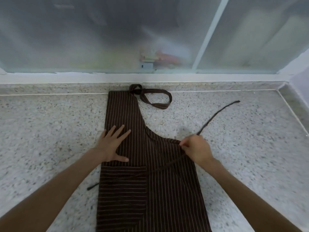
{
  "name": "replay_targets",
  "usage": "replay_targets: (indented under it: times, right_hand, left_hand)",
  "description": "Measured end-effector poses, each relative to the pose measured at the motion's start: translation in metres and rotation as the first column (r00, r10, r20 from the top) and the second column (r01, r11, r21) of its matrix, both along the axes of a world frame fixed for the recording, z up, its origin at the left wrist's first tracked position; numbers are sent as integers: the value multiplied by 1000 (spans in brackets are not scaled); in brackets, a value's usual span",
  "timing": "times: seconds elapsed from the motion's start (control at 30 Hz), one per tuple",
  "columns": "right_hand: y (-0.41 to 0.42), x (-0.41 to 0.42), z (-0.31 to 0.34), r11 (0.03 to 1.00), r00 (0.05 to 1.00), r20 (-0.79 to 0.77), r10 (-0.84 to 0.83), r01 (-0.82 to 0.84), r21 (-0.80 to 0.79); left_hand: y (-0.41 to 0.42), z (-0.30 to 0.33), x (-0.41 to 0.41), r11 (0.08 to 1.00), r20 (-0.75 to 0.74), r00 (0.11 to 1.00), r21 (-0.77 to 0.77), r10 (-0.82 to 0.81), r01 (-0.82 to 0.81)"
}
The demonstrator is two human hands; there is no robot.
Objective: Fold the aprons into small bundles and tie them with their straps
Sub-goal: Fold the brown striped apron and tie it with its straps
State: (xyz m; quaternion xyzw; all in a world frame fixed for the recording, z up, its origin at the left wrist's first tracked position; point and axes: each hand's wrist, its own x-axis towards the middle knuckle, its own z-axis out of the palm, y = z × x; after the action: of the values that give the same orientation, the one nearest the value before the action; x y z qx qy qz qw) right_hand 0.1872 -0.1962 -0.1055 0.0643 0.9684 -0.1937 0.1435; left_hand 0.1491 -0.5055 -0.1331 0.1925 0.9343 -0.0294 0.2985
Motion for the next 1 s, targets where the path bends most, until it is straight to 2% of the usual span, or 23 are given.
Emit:
replay_targets:
  times: [0.1,0.2,0.27,0.33,0.37,0.43,0.5,0.53,0.57,0.7,0.8,0.87,0.9,0.93,0.97,1.0]
  right_hand:
    - [29,-4,-7,967,972,-126,-197,171,-189]
    - [30,-2,-21,977,986,-100,-133,114,-178]
    - [21,3,-15,996,971,-232,-59,44,-71]
    - [7,15,-2,989,916,-379,130,-146,-12]
    - [-4,23,4,948,882,-369,293,-317,-7]
    - [-31,42,7,788,770,-212,602,-616,1]
    - [-53,53,-5,664,657,-111,745,-746,45]
    - [-57,53,-11,648,639,-116,760,-758,68]
    - [-58,53,-13,662,652,-121,749,-747,70]
    - [-40,46,-13,815,814,-43,579,-578,28]
    - [-39,42,-11,822,822,46,567,-569,22]
    - [-40,36,-10,851,850,43,525,-523,-58]
    - [-36,33,-7,887,899,16,439,-430,-167]
    - [-31,28,-4,915,962,-13,273,-264,-305]
    - [-22,22,0,900,999,-41,36,-50,-432]
    - [-6,14,4,844,974,-55,-219,161,-512]
  left_hand:
    - [-5,-3,1,999,-32,999,32,17,-16]
    - [-3,-1,7,998,-87,995,45,42,-38]
    - [-3,2,10,997,-181,983,81,26,-11]
    - [-5,6,13,987,-260,964,127,-60,96]
    - [-5,8,13,984,-256,961,114,-106,139]
    - [-6,10,13,989,-181,973,28,-141,148]
    - [-6,10,8,997,-108,992,-40,-66,62]
    - [-7,9,5,998,-74,997,-60,-14,10]
    - [-8,9,2,996,-45,999,-83,25,-28]
    - [-7,12,-4,989,-5,999,-141,54,-54]
    - [-7,19,-12,990,56,996,-126,69,-61]
    - [-9,23,-20,991,86,994,-126,66,-55]
    - [-9,25,-23,991,98,993,-121,69,-57]
    - [-10,26,-26,991,110,991,-118,71,-58]
    - [-11,26,-27,992,115,991,-107,72,-59]
    - [-10,26,-28,993,118,990,-94,77,-66]
